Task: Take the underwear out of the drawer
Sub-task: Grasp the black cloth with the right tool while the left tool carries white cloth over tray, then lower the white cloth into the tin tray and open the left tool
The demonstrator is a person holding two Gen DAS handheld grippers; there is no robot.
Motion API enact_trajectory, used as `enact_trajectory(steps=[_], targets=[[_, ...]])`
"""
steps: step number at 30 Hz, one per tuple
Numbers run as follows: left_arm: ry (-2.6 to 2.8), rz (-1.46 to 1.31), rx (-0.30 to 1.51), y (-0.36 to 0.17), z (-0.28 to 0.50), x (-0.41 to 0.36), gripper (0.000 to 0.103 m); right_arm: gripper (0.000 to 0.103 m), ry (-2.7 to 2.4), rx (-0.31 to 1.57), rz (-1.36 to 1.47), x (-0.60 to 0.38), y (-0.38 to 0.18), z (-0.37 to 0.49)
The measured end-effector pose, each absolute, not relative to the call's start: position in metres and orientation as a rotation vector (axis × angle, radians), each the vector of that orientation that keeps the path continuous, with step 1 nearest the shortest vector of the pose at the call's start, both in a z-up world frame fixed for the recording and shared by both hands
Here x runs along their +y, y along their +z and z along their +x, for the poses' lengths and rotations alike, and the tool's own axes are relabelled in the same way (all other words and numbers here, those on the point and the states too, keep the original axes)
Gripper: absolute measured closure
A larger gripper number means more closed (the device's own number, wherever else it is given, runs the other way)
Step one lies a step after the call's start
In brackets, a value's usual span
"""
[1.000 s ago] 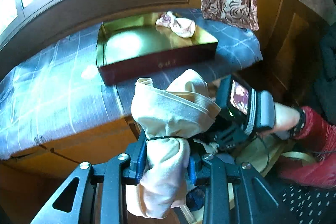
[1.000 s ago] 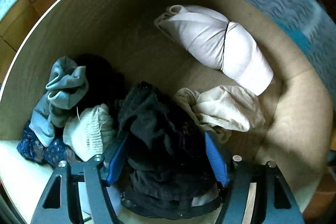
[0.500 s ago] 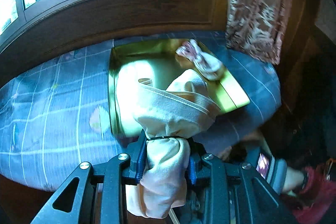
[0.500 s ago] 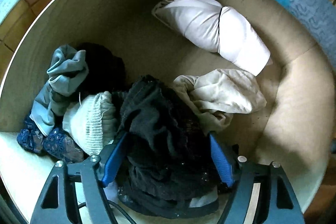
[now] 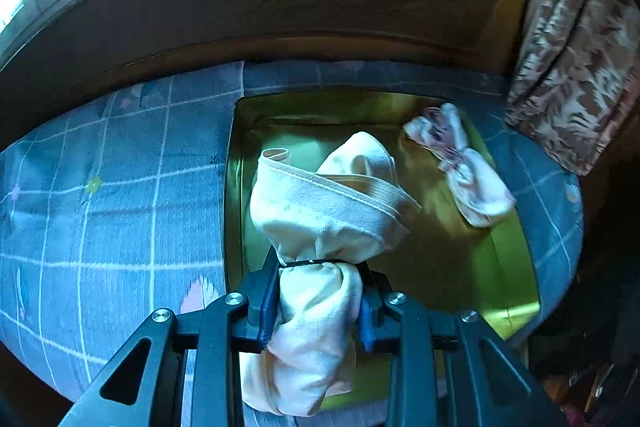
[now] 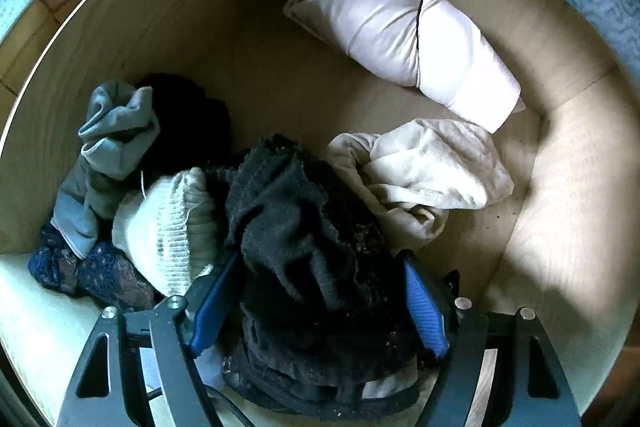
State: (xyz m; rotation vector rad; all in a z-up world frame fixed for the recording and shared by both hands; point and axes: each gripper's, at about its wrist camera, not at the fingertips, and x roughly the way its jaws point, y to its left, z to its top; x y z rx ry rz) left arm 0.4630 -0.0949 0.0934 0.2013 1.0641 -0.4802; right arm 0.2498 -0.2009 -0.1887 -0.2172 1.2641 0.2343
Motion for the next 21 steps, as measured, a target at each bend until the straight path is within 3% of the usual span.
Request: enact_trajectory(steps=[21], targets=[[-0.358, 0.145, 1.200, 0.028, 0.562, -0.126, 0.072, 0.024, 0.228, 1.258, -0.205, -0.202, -0.189, 0.254]])
